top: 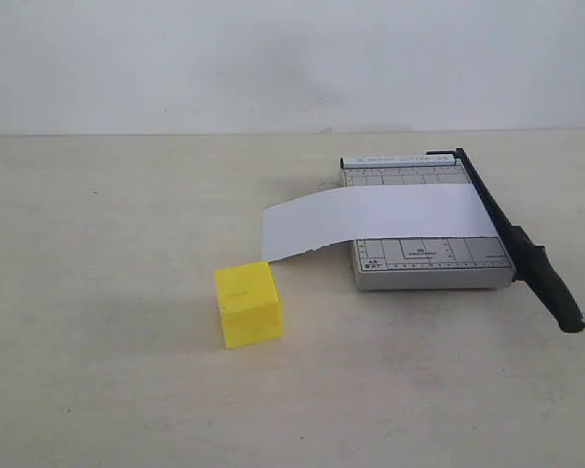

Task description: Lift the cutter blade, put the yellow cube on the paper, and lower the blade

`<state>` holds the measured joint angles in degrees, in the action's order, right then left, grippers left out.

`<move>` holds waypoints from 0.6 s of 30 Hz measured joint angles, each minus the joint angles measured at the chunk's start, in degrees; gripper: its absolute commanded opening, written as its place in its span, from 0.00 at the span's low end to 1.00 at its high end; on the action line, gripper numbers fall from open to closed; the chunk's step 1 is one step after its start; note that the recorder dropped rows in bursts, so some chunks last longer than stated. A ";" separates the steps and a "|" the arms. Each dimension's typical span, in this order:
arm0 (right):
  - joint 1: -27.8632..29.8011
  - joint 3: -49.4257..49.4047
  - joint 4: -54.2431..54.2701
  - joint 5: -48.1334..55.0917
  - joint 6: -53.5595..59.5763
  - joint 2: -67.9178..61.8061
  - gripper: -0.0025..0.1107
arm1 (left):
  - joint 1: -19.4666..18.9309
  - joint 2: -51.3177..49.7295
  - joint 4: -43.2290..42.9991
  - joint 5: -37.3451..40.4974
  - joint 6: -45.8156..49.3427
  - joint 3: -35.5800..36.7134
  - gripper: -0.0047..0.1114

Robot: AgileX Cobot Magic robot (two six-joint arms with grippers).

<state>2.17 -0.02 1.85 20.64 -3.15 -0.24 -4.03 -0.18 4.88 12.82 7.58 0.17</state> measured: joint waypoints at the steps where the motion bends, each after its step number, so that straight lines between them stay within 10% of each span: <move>1: 0.00 0.00 0.00 0.00 0.14 0.00 0.02 | 0.00 0.00 0.00 0.00 0.00 0.00 0.08; 18: 0.00 0.00 -5.74 -2.61 15.53 0.00 0.02 | 0.00 0.00 0.00 0.00 0.00 0.00 0.08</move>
<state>2.17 -0.02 -3.89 18.03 12.38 -0.24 -4.03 -0.18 4.88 12.82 7.58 0.17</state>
